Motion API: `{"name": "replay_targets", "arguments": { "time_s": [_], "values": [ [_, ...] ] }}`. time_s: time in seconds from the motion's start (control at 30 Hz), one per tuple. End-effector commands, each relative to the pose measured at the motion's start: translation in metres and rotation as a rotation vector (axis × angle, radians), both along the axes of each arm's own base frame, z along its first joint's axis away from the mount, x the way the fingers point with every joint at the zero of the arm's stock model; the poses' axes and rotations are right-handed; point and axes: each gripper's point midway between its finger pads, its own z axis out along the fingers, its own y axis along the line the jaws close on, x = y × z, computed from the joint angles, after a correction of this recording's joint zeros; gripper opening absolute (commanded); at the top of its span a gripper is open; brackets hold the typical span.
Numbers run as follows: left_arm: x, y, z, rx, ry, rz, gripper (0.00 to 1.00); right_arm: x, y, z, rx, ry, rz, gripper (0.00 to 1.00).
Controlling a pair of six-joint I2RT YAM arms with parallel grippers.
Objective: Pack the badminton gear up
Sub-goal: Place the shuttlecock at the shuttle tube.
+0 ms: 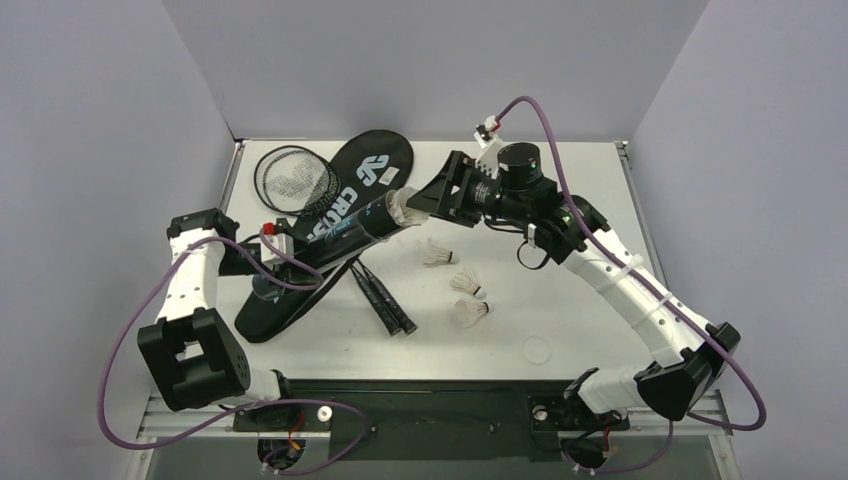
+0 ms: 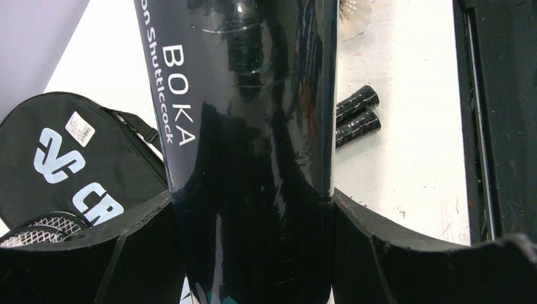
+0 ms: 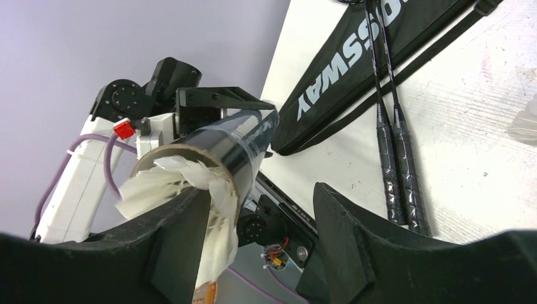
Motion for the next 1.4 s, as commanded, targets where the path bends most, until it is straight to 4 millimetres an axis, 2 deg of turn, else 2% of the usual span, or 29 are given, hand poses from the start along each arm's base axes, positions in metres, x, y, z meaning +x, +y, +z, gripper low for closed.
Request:
{"name": "replay_targets", "arguments": {
  "time_s": [0.0, 0.23, 0.33, 0.43, 0.53, 1.1, 1.37],
  "values": [
    [-0.001, -0.008, 0.020, -0.082, 0.006, 0.016, 0.20, -0.016, -0.006, 0.036, 0.057, -0.073, 0.049, 0.56],
    [-0.002, -0.008, 0.023, -0.081, 0.006, 0.018, 0.20, -0.023, 0.007, 0.032, 0.053, -0.066, 0.099, 0.56],
    [-0.003, -0.008, 0.022, -0.078, 0.007, 0.017, 0.20, -0.019, -0.007, 0.044, 0.053, -0.101, 0.061, 0.54],
    [-0.003, -0.008, 0.022, -0.077, 0.005, 0.016, 0.20, -0.015, -0.021, 0.046, 0.001, -0.129, 0.022, 0.49],
    [-0.002, -0.009, 0.023, -0.081, 0.002, 0.015, 0.20, -0.013, -0.021, 0.039, -0.035, -0.115, 0.029, 0.46],
    [-0.001, -0.013, 0.030, -0.093, -0.009, 0.007, 0.20, -0.011, -0.005, 0.006, -0.133, -0.075, 0.059, 0.42],
    [-0.002, -0.015, 0.032, -0.097, -0.017, 0.003, 0.20, -0.014, 0.005, 0.001, -0.200, -0.084, 0.082, 0.41]
  ]
}}
